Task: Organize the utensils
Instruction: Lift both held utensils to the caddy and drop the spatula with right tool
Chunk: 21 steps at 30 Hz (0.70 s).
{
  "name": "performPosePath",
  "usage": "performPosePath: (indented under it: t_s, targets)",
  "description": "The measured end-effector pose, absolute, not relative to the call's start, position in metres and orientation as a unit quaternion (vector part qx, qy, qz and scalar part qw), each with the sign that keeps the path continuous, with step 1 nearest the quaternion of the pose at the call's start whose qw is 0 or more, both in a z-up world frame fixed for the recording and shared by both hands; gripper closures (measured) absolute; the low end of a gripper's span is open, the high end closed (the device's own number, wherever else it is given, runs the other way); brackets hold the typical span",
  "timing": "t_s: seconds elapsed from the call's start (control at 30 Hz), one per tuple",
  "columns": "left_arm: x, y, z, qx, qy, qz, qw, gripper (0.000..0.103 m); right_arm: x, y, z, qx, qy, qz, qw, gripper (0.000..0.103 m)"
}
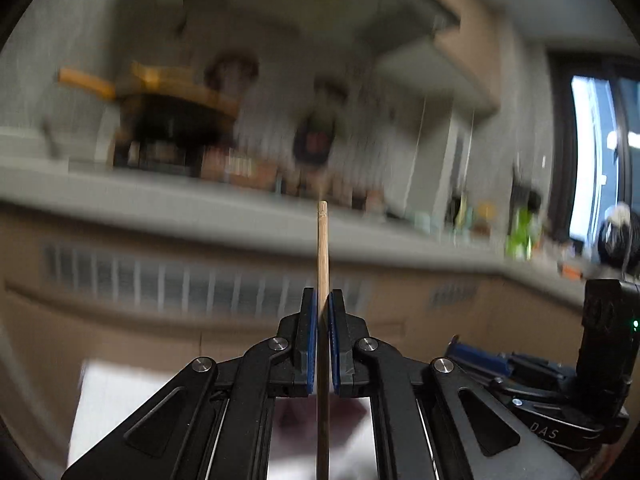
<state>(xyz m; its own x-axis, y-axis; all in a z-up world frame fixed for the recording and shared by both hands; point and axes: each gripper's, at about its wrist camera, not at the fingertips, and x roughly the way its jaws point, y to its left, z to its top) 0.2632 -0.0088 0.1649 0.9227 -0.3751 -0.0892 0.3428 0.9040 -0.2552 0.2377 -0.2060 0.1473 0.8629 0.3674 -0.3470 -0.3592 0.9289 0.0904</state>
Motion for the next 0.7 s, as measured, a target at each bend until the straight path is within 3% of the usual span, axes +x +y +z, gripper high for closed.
performPosePath:
  t_s: [0.13, 0.5, 0.7]
  targets:
    - [0.304, -0.014, 0.153, -0.139, 0.018, -0.164, 0.976, 0.097, 0.283, -0.205, 0.155, 0.011, 0.127, 0.186, 0.974, 0.073]
    - [0.415, -0.012, 0.065, -0.186, 0.106, -0.165, 0.963, 0.097, 0.380, -0.196, 0.077, 0.025, 0.158, 0.168, 0.973, 0.073]
    - [0.408, -0.014, 0.033, -0.183, 0.117, -0.152, 0.964, 0.097, 0.389, -0.199, 0.037, 0.012, 0.193, 0.168, 0.967, 0.073]
